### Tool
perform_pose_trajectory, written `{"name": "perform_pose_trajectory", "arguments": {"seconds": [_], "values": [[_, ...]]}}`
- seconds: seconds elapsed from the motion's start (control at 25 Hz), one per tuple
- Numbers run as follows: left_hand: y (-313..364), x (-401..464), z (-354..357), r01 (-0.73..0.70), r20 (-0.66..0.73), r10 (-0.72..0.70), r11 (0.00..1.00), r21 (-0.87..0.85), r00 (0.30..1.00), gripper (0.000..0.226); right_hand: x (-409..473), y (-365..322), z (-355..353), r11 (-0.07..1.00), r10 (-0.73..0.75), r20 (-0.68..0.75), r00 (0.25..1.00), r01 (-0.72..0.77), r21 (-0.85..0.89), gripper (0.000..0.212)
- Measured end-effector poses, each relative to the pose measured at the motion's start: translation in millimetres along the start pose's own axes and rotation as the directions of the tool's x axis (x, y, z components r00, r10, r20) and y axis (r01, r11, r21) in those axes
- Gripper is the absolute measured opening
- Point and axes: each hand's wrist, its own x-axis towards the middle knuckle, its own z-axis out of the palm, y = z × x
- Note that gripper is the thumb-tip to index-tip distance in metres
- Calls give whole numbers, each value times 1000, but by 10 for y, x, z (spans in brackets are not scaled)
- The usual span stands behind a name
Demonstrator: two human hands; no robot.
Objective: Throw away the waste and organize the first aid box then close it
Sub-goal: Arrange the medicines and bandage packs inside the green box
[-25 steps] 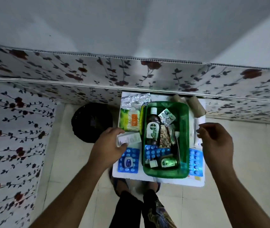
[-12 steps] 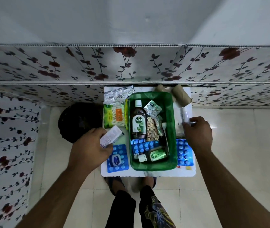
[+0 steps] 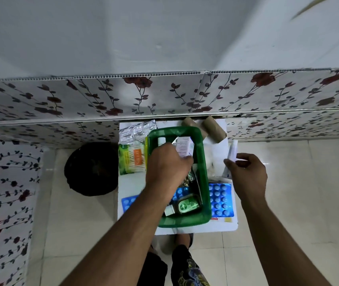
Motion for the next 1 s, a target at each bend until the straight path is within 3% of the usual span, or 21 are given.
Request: {"name": "perform_pose_trajectory", "arguments": {"seconds": [0.48,0.64,0.72,0.8,1.0], "values": [[36,28,205,-34,90,52,981,-191,995,28,-159,-300,-102,993,-60,66,996,52,105,22],[-185,-158,-287,-68,-73,45,935,-347,996,19,-584,-678,-20,974,-227,217,949,226,30,14],[-483,-183,-528,-49,-178,-33,899,-436,983,18,-758,-757,216,877,-342,289,894,414,-243,13],[-832,-143,-645,19,-234,-148,878,-479,961,20,-766,-768,487,700,-417,342,842,537,-471,13],[-1335,-115,-620,115,-206,-233,879,-463,950,25,-629,-791,880,511,-433,419,798,600,-615,14]]}}
